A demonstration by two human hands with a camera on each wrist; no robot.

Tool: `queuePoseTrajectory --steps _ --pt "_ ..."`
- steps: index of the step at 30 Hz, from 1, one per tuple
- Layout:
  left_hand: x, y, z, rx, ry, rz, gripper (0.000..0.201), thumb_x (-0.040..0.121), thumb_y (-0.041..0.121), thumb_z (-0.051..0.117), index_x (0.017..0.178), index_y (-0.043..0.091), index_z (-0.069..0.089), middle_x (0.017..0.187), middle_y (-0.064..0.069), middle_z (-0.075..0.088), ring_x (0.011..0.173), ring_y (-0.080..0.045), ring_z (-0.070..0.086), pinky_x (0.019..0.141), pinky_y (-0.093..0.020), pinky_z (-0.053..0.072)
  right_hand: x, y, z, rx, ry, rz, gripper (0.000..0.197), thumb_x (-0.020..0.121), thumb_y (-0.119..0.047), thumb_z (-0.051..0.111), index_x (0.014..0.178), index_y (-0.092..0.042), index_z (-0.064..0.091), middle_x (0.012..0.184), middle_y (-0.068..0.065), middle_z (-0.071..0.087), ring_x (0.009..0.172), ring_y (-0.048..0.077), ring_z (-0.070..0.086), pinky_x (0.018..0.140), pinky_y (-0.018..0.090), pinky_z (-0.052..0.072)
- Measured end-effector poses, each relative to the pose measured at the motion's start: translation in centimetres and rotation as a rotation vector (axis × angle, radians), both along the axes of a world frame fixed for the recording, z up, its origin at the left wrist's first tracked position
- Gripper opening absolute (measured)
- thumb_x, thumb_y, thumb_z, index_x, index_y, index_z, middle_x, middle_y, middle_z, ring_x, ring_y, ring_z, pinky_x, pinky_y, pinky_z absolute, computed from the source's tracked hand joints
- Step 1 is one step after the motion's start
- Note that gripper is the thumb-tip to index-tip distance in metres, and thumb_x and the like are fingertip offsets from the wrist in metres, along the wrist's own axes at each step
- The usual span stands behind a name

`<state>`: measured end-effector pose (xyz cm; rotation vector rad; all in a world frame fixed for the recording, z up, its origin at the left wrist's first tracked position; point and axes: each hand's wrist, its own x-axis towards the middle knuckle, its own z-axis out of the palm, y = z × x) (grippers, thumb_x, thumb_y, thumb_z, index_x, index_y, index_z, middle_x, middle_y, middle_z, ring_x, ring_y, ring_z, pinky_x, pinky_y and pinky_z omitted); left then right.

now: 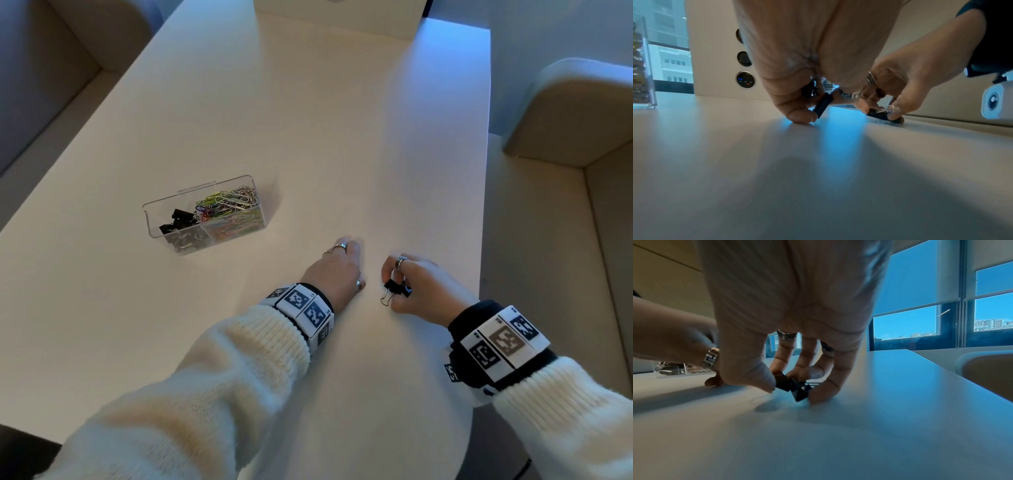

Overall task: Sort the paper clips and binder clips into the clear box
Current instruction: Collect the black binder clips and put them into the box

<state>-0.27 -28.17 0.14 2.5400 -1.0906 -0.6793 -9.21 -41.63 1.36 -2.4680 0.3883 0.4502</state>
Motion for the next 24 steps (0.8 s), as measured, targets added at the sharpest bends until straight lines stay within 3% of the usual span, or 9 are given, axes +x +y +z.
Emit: queuePoseTrajectory --steps 2,4,7,9,11,13,15,19,24 --pt "0.1 0.1 0.2 -0.002 0.036 0.043 0.032 0.092 0.013 0.044 0.121 0.002 0.036 0.138 -0.015 0.031 0.107 -0.034 0.051 0.083 -0.036 0.041 0.1 0.1 0.0 0.004 -0.003 0.000 0.018 0.070 -0.004 0.060 0.083 -0.013 0.054 0.075 -0.014 0.042 0.079 0.020 0.041 0.064 0.022 0.033" --pt "0.3 0.3 0.3 -0.015 0.087 0.090 0.029 0.092 0.011 0.044 0.118 0.002 0.038 0.138 -0.015 0.030 0.102 -0.035 0.053 0.081 -0.036 0.041 0.2 0.2 0.1 0.005 -0.004 0.013 0.022 0.069 -0.004 0.060 0.075 -0.022 0.048 0.077 -0.012 0.043 0.080 0.020 0.041 0.064 0.023 0.032" --pt "0.9 0.6 0.2 -0.121 0.268 0.199 0.023 0.091 0.008 0.043 0.113 0.002 0.044 0.123 -0.013 0.041 0.092 -0.029 0.051 0.081 -0.030 0.040 0.4 0.4 0.0 -0.004 -0.028 0.028 0.023 0.068 -0.003 0.060 0.070 -0.021 0.046 0.076 -0.012 0.044 0.082 0.020 0.041 0.062 0.014 0.029" --pt "1.3 1.1 0.2 -0.255 0.518 0.340 0.015 0.092 0.007 0.041 0.105 0.006 0.048 0.095 -0.008 0.049 0.075 -0.021 0.050 0.067 -0.024 0.044 0.4 0.5 0.0 0.006 -0.050 0.020 0.017 0.067 -0.002 0.060 0.072 -0.013 0.050 0.073 -0.016 0.043 0.078 0.019 0.040 0.060 0.011 0.027" --pt "1.6 1.5 0.6 -0.404 0.852 0.552 0.018 0.095 0.003 0.034 0.091 0.008 0.052 0.076 -0.004 0.046 0.055 -0.014 0.052 0.054 -0.020 0.049 0.5 0.6 0.2 0.014 -0.063 0.004 0.014 0.067 -0.002 0.061 0.080 -0.005 0.055 0.071 -0.016 0.042 0.071 0.015 0.041 0.058 0.009 0.028" --pt "1.8 2.0 1.0 -0.514 1.112 0.731 0.030 0.094 0.001 0.028 0.081 0.007 0.054 0.073 -0.006 0.046 0.046 -0.010 0.054 0.053 -0.022 0.053 0.7 0.8 0.5 0.035 -0.060 -0.002 0.020 0.067 -0.004 0.062 0.085 -0.005 0.057 0.071 -0.013 0.044 0.065 0.011 0.043 0.056 0.011 0.034" --pt "1.9 2.5 1.4 -0.600 1.268 0.818 0.028 0.092 0.002 0.032 0.078 0.005 0.055 0.072 -0.008 0.046 0.042 -0.011 0.056 0.052 -0.024 0.055 1.0 1.2 1.1 0.059 -0.068 0.002 0.021 0.066 -0.006 0.063 0.085 -0.011 0.056 0.073 -0.010 0.045 0.065 0.014 0.045 0.057 0.014 0.036" --pt "2.1 3.4 1.4 -0.702 1.371 0.918 0.022 0.091 0.013 0.045 0.073 0.004 0.053 0.065 -0.007 0.048 0.041 -0.013 0.057 0.050 -0.023 0.056 2.2 2.8 3.0 0.124 -0.197 0.018 0.023 0.065 -0.008 0.065 0.082 -0.019 0.055 0.074 -0.005 0.047 0.066 0.015 0.046 0.057 0.015 0.038" --pt "2.2 4.2 1.4 -0.869 1.459 0.962 0.034 0.089 0.009 0.044 0.056 0.012 0.042 0.047 0.000 0.044 0.037 -0.008 0.046 0.044 -0.017 0.049 4.4 5.7 5.5 0.168 -0.343 0.120 0.021 0.064 -0.016 0.065 0.082 -0.018 0.055 0.076 -0.003 0.049 0.069 0.011 0.044 0.058 0.011 0.037"
